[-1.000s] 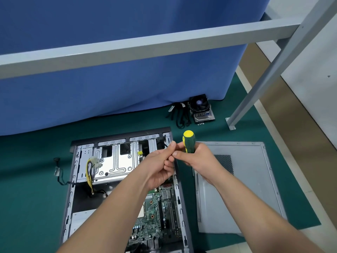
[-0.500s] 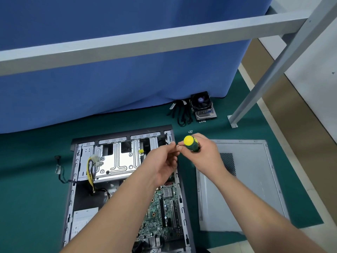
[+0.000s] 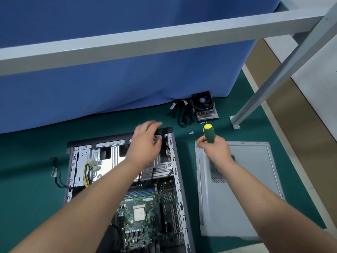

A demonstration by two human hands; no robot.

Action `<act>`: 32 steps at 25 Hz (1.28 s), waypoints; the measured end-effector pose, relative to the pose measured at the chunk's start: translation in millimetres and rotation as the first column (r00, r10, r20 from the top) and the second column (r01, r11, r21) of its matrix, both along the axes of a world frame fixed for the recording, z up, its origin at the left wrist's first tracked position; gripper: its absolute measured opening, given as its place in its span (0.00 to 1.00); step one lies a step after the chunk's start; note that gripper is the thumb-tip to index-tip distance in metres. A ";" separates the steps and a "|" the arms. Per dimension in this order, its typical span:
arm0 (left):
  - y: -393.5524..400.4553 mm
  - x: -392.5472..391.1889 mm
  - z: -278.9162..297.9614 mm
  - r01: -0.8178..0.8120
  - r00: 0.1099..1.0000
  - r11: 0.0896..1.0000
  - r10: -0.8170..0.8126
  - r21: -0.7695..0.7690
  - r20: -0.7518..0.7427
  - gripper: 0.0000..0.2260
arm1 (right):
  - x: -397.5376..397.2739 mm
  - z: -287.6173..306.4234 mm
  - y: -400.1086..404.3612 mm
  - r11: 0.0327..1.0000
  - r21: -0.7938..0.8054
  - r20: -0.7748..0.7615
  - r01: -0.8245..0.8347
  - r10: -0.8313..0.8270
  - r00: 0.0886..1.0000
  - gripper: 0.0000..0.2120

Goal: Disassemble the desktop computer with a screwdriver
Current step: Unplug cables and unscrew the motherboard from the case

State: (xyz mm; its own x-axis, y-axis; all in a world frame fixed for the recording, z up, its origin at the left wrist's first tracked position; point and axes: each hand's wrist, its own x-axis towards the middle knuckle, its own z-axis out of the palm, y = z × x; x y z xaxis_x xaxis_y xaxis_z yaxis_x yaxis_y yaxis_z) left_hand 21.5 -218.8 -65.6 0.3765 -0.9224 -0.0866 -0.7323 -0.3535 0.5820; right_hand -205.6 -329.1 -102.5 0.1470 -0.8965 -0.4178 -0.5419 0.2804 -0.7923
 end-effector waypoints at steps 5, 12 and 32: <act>-3.0 35.8 -36.7 -0.007 0.986 0.910 -0.063 0.414 0.154 0.33 | 15.2 -45.3 -46.0 0.988 0.150 -0.129 0.036 -0.017 0.992 0.03; -4.0 41.3 -50.5 -0.004 0.979 0.899 -0.086 0.438 0.186 0.37 | 40.0 -92.4 -83.4 0.992 0.098 -0.382 0.075 -0.032 0.923 0.06; -0.3 50.9 -32.3 0.098 0.995 0.914 -0.089 0.393 -0.043 0.26 | 7.4 -38.6 -29.0 0.993 0.088 -0.178 -0.074 0.089 0.980 0.16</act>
